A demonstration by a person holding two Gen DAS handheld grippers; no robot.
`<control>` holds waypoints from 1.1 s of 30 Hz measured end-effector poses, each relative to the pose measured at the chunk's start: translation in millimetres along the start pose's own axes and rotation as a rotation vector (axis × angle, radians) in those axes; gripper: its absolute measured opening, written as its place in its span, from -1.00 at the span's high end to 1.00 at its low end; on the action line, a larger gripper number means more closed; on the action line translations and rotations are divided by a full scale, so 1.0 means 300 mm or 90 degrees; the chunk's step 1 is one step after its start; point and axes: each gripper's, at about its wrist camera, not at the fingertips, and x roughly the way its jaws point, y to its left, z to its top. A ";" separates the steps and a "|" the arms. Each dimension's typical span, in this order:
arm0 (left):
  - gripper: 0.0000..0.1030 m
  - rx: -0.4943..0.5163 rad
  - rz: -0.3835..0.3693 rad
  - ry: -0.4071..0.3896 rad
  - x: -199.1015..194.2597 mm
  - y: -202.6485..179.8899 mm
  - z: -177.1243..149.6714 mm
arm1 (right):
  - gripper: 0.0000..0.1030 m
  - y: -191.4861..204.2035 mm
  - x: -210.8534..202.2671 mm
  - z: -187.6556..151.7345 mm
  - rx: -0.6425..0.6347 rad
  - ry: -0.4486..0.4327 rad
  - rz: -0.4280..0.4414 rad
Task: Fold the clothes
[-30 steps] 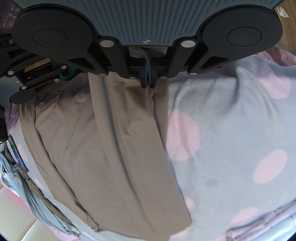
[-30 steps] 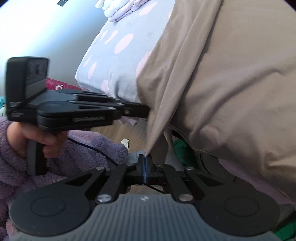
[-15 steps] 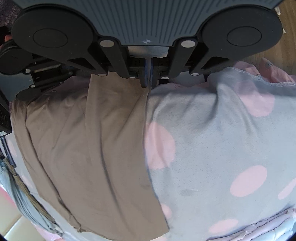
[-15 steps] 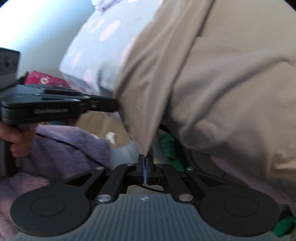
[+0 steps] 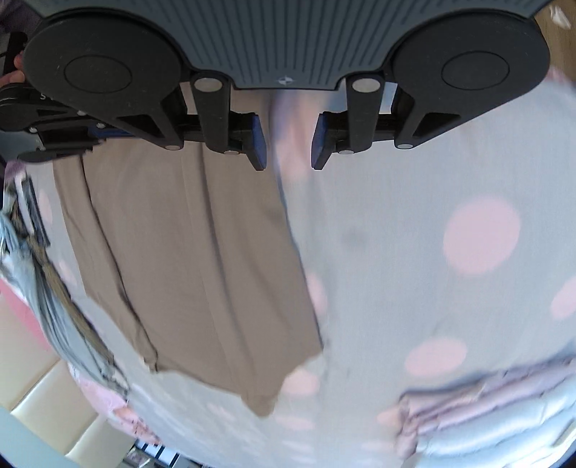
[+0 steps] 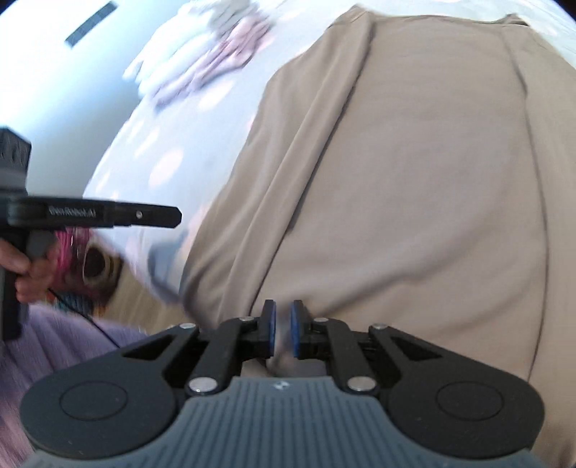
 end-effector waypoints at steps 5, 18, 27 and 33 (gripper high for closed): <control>0.53 -0.011 -0.022 -0.039 0.084 0.051 0.135 | 0.75 -0.036 0.028 0.104 0.046 -0.038 0.007; 0.47 -0.071 -0.102 -0.149 0.275 0.176 0.332 | 0.93 -0.121 0.136 0.317 0.083 -0.070 0.048; 0.98 -0.019 -0.021 -0.162 0.299 0.121 0.357 | 1.00 -0.147 0.117 0.315 0.087 -0.092 -0.005; 0.78 -0.041 -0.008 -0.153 0.271 0.120 0.345 | 0.86 -0.130 0.082 0.290 0.077 -0.091 -0.002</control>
